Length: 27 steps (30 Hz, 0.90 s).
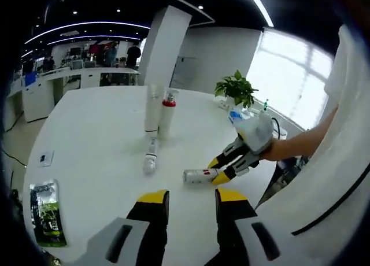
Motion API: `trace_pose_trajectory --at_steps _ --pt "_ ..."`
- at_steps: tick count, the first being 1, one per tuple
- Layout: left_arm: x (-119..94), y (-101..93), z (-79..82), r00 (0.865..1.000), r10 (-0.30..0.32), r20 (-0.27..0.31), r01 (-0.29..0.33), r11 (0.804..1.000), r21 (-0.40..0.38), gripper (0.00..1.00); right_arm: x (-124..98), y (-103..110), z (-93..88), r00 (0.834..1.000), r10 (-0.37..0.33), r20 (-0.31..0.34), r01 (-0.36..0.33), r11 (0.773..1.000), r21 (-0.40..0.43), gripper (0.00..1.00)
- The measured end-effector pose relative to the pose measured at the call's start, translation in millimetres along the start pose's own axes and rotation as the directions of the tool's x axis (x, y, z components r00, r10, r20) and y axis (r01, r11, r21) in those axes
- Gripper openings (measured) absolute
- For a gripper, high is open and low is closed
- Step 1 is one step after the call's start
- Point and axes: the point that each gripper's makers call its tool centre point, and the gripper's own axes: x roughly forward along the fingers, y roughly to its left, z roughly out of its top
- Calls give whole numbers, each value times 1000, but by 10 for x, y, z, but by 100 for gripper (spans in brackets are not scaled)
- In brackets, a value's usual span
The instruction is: Arrange the skincare products in the storage area until every visible bottle or jar stands upright without overlapping.
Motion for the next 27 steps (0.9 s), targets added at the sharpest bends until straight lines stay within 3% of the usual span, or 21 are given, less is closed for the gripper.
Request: trace_pose_trajectory --at_steps 3,6,8,9,11,12,15,17,20,23,24,27 --pt "15 42 107 999 -37 12 37 999 -15 36 -145 72 246 1000 8 8 -7 991 -135 18" --pt "74 -4 169 992 -127 18 128 988 -85 41 -240 109 424 1000 19 23 -13 975 -223 18" --pt "144 -63 255 977 -209 49 214 960 -179 52 -333 159 591 998 36 45 -21 954 -300 18" --pt "152 -70 277 974 -218 58 225 957 -186 56 -368 168 637 998 35 49 -16 940 -341 18" --pt "191 -111 349 959 -275 71 284 930 -233 58 -420 175 710 998 29 48 -8 918 -397 18" --pt "203 -104 361 958 -278 72 288 929 -233 58 -496 211 809 998 37 49 -8 876 -482 18" --pt "261 -168 366 936 -348 52 349 897 -272 57 -596 275 934 997 59 52 -18 817 -576 18" --pt "282 -250 384 914 -405 34 398 875 -277 56 -654 309 983 997 72 32 -34 764 -644 18" --pt "307 -342 401 890 -456 -31 434 865 -250 55 -718 367 1058 995 101 4 -67 687 -724 18" --pt "346 -405 425 873 -484 -56 458 854 -247 54 -737 384 1070 993 116 -22 -93 652 -752 18" --pt "359 -419 424 869 -491 -64 462 851 -251 54 -756 393 1093 992 123 -29 -100 625 -774 18" --pt "393 -501 420 850 -520 -88 484 835 -261 52 -796 490 1144 983 177 -51 -145 573 -806 18"
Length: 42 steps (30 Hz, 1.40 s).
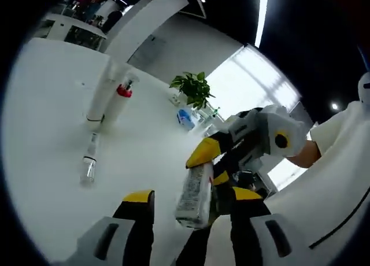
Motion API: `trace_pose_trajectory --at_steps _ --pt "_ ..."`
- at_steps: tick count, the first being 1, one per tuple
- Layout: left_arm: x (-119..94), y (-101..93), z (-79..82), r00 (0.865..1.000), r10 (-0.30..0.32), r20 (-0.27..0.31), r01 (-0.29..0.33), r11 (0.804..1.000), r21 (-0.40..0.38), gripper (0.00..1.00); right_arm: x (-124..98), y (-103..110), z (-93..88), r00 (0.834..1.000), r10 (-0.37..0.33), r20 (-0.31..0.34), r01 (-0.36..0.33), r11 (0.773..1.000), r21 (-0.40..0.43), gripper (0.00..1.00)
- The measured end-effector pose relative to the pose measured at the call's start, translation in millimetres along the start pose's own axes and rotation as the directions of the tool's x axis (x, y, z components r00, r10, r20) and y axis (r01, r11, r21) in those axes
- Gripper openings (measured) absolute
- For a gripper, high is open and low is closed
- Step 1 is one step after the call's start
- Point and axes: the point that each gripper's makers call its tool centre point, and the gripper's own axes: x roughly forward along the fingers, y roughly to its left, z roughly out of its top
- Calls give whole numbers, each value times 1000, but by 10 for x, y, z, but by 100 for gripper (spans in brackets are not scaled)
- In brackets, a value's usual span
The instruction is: Arrange the skincare products in the storage area until every visible bottle or jar stands upright without overlapping.
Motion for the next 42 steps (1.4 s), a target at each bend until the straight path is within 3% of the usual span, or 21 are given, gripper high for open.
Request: trace_pose_trajectory --at_steps 3,8,10,11,13,16,20,25,28,31,33,34,35,37,38,39,40,42 --pt "70 -123 -79 997 -54 -47 52 998 -29 48 -4 5 124 999 48 20 -47 995 -84 18" --pt "110 -190 -193 994 -75 -78 72 997 -33 44 11 13 330 990 128 55 -114 972 -206 18" --pt "106 -221 -220 993 -91 -81 88 995 -39 38 33 5 364 988 149 46 -133 960 -246 18" --pt "86 -282 -249 988 -128 -82 122 990 -72 34 48 18 385 985 169 41 -152 948 -278 18" --pt "59 -311 -262 986 -149 -76 142 986 -87 25 68 -2 405 984 175 36 -156 940 -303 18" --pt "6 -305 -268 987 -147 -59 141 986 -94 24 102 -18 438 982 188 31 -167 927 -335 18" --pt "-73 -252 -230 992 -126 -17 124 987 -101 23 157 -72 472 982 183 36 -161 930 -330 19" --pt "-159 -161 -162 992 -112 64 121 982 -144 22 162 -223 473 989 138 44 -121 953 -277 27" --pt "-212 -145 -91 986 -112 122 130 980 -152 22 107 -331 426 994 90 63 -76 978 -194 36" --pt "-267 -86 -38 981 -104 162 131 977 -167 22 38 -460 304 997 30 68 -29 999 -17 41" --pt "-307 -45 -9 979 -94 183 124 979 -164 22 -14 -570 199 995 -28 94 10 981 193 40" --pt "-314 -40 -6 978 -92 186 124 978 -166 22 -25 -582 191 994 -36 104 11 973 231 41" --pt "-328 -28 7 977 -89 195 123 978 -168 22 -53 -608 175 991 -55 123 13 948 317 41" --pt "-362 2 58 972 -73 225 111 981 -162 22 -110 -660 170 979 -96 178 -12 851 526 44" --pt "-380 10 97 966 -72 247 113 981 -158 22 -132 -684 179 971 -119 209 -37 787 616 47" --pt "-403 25 162 957 -65 283 111 983 -149 22 -157 -739 187 953 -169 252 -69 688 722 49" --pt "-424 14 217 949 -69 308 120 982 -149 22 -171 -766 209 933 -205 297 -132 573 809 51" --pt "-441 22 295 939 -59 338 108 986 -127 22 -171 -789 260 903 -249 350 -220 431 875 51"
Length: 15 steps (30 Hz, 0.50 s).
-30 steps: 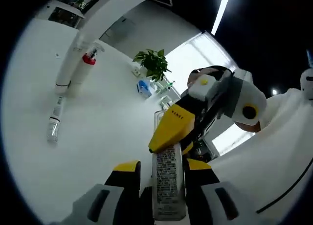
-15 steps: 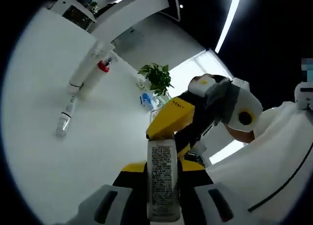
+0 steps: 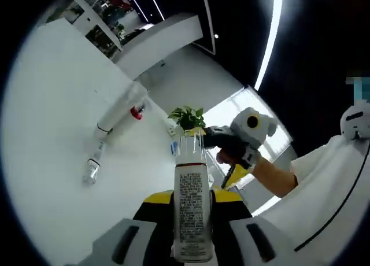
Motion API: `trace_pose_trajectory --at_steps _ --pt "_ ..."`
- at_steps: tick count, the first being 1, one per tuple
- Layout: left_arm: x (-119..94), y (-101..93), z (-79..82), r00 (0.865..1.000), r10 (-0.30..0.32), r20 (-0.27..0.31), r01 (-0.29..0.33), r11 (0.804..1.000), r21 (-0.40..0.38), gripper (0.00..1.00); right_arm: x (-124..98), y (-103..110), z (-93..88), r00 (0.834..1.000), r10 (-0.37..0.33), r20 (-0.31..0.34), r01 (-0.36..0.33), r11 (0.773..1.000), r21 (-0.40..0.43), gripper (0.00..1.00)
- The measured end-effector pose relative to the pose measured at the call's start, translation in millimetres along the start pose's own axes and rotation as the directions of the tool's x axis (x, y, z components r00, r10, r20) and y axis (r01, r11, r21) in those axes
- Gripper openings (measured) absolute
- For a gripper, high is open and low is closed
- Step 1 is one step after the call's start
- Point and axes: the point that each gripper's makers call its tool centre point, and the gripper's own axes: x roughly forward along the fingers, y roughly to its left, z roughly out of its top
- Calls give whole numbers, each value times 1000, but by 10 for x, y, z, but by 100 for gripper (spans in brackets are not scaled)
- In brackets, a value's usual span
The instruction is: Arrange the skincare products in the storage area until every visible bottle or jar stands upright without overlapping.
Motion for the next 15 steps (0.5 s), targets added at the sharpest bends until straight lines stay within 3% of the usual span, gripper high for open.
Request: trace_pose_trajectory --at_steps 2,6,8,11,13,14,15 --pt "34 -25 78 1000 0 27 -1 999 40 22 51 48 73 994 28 103 -46 984 173 50" --pt "106 -14 137 998 31 49 -36 993 112 22 96 58 194 972 -1 234 -86 928 361 43" --pt "152 -23 174 996 40 74 -51 988 147 22 136 22 188 964 -27 265 -87 907 411 40" --pt "223 -100 191 996 24 85 -38 985 167 22 215 21 114 967 -43 250 -66 909 412 37" --pt "267 -111 183 997 18 76 -31 982 186 22 214 22 169 957 -46 286 -84 900 427 36" --pt "297 -137 151 999 -2 53 -7 984 176 22 202 -18 167 956 -79 282 -54 900 433 34" --pt "322 -131 143 999 6 48 -14 982 187 22 192 -27 170 955 -88 283 -40 908 416 25"
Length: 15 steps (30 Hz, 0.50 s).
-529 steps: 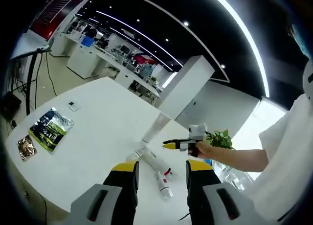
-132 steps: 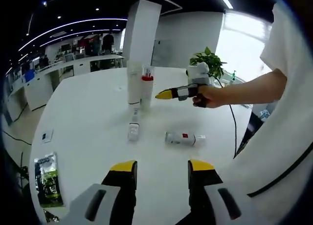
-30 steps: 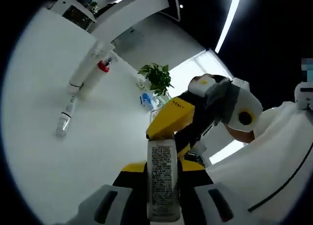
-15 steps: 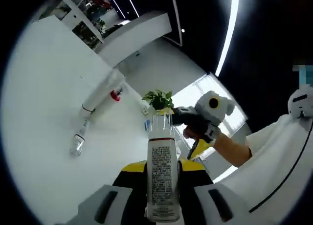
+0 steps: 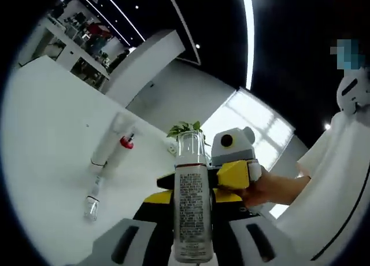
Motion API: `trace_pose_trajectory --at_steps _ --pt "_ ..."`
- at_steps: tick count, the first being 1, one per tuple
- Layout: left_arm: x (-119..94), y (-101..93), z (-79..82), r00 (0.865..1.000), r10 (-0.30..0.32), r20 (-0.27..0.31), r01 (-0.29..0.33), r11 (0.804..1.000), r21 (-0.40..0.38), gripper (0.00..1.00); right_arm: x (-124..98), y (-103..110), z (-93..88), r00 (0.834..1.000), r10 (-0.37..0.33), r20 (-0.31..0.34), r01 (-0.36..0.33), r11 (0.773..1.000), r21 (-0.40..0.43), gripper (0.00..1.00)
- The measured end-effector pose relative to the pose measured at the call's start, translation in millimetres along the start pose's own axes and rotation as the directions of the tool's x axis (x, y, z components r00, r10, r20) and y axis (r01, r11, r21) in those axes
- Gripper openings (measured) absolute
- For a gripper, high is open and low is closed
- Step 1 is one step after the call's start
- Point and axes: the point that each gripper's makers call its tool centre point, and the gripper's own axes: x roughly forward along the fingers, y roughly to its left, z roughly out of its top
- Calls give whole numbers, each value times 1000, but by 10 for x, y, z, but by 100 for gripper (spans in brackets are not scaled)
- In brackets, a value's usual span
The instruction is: Arrange the skincare products in the storage area until every visible bottle or jar stands upright without overlapping.
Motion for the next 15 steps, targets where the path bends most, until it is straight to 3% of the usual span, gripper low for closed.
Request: trace_pose_trajectory --at_steps 7,9,11,15 --pt "39 24 -50 999 5 -35 -3 999 55 22 -36 -3 -20 1000 -21 1 21 1000 -5 23" --pt "69 40 -111 998 5 -65 -3 999 41 23 -38 -12 -51 999 -36 -10 35 998 -58 23" --pt "78 66 -182 993 18 -114 -10 998 68 23 -40 -36 -101 997 -68 -32 66 996 -60 22" --pt "81 24 -190 989 8 -150 9 994 113 23 -78 4 -104 995 -98 -22 95 989 -110 23"
